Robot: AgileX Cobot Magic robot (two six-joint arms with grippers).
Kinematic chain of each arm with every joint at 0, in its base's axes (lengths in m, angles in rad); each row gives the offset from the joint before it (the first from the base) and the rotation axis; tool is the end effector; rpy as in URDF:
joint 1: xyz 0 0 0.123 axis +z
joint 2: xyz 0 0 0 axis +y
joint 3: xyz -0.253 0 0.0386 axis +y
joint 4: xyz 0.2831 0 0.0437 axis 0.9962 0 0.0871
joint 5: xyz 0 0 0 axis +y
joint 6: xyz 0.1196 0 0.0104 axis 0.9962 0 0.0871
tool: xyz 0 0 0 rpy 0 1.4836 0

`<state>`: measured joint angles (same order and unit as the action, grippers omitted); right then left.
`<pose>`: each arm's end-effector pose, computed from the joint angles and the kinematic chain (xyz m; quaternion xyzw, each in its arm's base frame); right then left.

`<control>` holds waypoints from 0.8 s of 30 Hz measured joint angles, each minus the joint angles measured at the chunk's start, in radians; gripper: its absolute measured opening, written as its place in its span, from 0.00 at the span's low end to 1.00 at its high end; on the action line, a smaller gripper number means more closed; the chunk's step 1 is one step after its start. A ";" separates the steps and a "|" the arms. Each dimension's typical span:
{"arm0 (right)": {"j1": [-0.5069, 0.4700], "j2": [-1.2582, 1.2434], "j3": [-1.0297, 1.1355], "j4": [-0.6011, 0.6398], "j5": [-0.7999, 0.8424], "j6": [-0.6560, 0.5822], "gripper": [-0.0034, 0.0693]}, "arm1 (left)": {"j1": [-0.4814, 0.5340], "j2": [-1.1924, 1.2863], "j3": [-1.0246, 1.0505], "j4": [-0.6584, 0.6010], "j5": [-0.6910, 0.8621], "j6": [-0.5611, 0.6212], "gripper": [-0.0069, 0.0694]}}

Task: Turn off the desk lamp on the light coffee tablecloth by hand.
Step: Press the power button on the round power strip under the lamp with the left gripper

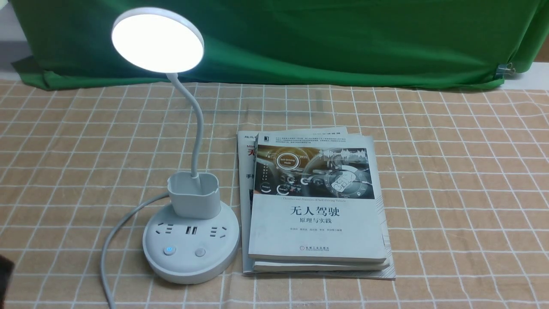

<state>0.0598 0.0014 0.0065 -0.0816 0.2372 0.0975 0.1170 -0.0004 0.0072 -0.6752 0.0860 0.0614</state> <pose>0.1489 0.0066 0.1846 -0.0096 0.7604 0.0180 0.6492 0.1500 0.0111 0.2048 -0.2324 0.6629 -0.1926 0.6852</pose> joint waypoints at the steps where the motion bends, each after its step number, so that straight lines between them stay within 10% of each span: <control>1: 0.000 0.000 0.000 0.000 0.000 0.000 0.38 | 0.000 0.000 0.000 -0.090 -0.033 -0.002 0.09; 10: 0.000 0.000 0.000 0.000 0.000 0.000 0.38 | 0.000 0.000 -0.017 -0.200 -0.086 0.005 0.09; 24: 0.000 0.000 0.000 0.000 0.000 0.000 0.38 | 0.000 0.607 -0.608 0.205 0.817 0.078 0.09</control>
<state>0.0598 0.0014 0.0065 -0.0816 0.2372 0.0975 0.1170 0.6063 -0.6005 -0.4700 0.9026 0.1392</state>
